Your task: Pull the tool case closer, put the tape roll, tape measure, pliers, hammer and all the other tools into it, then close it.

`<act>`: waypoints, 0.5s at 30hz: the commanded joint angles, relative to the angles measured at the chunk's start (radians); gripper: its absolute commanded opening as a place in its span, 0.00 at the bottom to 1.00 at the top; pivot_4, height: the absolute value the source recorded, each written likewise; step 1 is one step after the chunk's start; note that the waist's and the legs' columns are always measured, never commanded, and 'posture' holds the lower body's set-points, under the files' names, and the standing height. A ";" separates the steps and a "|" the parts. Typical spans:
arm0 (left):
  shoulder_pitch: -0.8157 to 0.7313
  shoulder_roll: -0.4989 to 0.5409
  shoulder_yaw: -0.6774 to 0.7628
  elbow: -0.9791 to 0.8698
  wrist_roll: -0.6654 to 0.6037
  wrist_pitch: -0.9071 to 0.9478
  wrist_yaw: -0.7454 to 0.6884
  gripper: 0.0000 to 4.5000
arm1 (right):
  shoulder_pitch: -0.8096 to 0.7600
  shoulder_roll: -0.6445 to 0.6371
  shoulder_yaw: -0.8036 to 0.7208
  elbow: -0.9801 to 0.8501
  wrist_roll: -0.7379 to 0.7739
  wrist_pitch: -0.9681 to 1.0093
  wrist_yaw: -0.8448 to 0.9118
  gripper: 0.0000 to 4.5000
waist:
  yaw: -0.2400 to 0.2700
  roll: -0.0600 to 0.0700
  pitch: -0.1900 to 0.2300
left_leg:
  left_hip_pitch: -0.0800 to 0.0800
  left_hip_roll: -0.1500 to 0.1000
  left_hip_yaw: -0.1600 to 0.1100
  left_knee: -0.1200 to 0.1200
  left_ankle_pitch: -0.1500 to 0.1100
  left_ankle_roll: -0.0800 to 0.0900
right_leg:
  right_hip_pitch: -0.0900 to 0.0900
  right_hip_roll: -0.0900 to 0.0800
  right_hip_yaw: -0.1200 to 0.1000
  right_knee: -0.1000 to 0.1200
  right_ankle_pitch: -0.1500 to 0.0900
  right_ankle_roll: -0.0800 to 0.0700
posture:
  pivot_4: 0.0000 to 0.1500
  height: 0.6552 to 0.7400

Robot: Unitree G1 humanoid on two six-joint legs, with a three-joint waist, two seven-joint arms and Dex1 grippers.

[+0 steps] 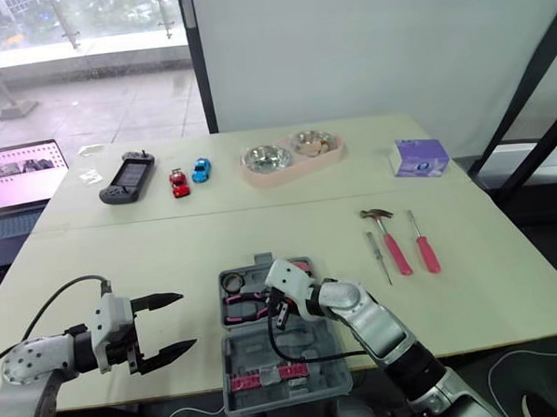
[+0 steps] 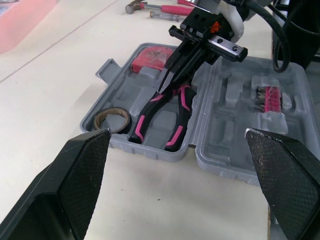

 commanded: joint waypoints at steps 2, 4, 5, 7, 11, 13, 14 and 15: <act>0.015 0.014 0.023 -0.036 -0.013 -0.008 -0.003 1.00 | 0.040 -0.023 0.055 0.072 0.003 0.259 0.031 0.02 | 0.015 0.003 -0.008 | 0.005 0.000 0.000 -0.004 0.000 0.000 | 0.005 -0.001 0.000 -0.003 -0.002 -0.002 | 1.00 0.80; 0.017 0.014 0.023 -0.037 -0.013 -0.008 -0.002 1.00 | 0.028 -0.012 0.052 0.081 0.009 0.292 0.014 0.02 | 0.019 0.001 -0.016 | 0.006 0.000 0.000 -0.007 -0.001 0.001 | 0.006 -0.001 0.000 -0.006 -0.002 -0.001 | 1.00 0.80; 0.018 0.014 0.023 -0.037 -0.013 -0.009 -0.001 1.00 | 0.022 -0.007 0.051 0.084 0.017 0.311 0.014 0.02 | 0.019 0.001 -0.017 | 0.007 0.000 0.000 -0.009 0.000 0.001 | 0.007 -0.001 -0.001 -0.008 -0.002 -0.001 | 1.00 0.80; 0.020 0.015 0.023 -0.038 -0.013 -0.009 -0.001 1.00 | 0.006 -0.001 0.057 0.103 0.020 0.331 0.010 0.02 | 0.019 0.001 -0.019 | 0.007 0.000 0.000 -0.009 0.000 0.001 | 0.008 0.000 -0.001 -0.010 -0.002 -0.001 | 1.00 0.80; 0.024 0.016 0.024 -0.037 -0.013 -0.011 -0.002 1.00 | 0.001 -0.006 0.095 0.136 0.015 0.344 0.016 0.02 | 0.017 0.001 -0.020 | 0.007 0.000 0.000 -0.009 -0.001 0.000 | 0.008 0.000 -0.001 -0.012 -0.003 -0.001 | 1.00 0.80; 0.023 0.016 0.024 -0.035 -0.012 -0.012 -0.002 1.00 | 0.003 -0.012 0.112 0.152 0.007 0.343 0.017 0.02 | 0.017 0.001 -0.020 | 0.008 0.001 0.000 -0.010 -0.001 0.000 | 0.008 0.000 -0.001 -0.012 -0.003 -0.001 | 1.00 0.80; 0.021 0.017 0.024 -0.034 -0.012 -0.011 -0.002 1.00 | 0.002 -0.012 0.114 0.159 0.004 0.339 0.016 0.02 | 0.017 0.001 -0.021 | 0.008 0.001 0.000 -0.010 -0.001 0.000 | 0.008 0.000 -0.001 -0.012 -0.003 -0.001 | 1.00 0.80; 0.021 0.017 0.024 -0.032 -0.012 -0.012 -0.003 1.00 | 0.000 -0.010 0.111 0.167 0.004 0.331 0.012 0.02 | 0.017 0.001 -0.021 | 0.008 0.001 0.000 -0.011 -0.001 0.000 | 0.008 0.000 -0.001 -0.012 -0.003 -0.001 | 1.00 0.80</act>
